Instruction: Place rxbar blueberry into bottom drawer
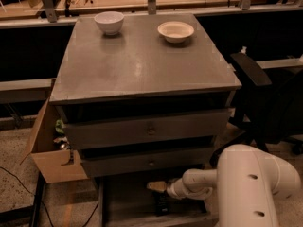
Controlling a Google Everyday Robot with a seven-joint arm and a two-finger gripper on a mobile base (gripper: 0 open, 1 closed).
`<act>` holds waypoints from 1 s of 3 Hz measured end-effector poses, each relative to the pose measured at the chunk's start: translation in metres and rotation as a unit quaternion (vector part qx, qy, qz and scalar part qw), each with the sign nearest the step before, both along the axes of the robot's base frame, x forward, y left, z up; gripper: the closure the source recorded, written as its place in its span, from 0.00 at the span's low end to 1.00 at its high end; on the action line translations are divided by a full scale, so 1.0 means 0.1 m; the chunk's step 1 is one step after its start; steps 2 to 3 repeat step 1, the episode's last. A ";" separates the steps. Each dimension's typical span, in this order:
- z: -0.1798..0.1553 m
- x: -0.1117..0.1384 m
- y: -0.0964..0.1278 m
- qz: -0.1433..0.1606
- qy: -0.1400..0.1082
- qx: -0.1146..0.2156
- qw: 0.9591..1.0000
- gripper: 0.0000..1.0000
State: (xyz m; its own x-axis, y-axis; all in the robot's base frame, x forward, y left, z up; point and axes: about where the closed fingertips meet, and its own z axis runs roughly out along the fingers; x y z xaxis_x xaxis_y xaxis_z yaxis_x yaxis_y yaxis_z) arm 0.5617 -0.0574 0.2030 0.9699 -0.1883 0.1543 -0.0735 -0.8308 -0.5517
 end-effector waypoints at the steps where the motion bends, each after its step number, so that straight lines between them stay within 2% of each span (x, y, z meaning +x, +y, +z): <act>1: -0.02 -0.03 -0.02 -0.003 0.003 0.000 1.000 0.00; 3: -0.02 -0.03 -0.02 -0.003 0.003 0.000 1.000 0.00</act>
Offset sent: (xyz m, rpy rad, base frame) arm 0.0000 0.0000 0.0000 0.0000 0.0000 0.0000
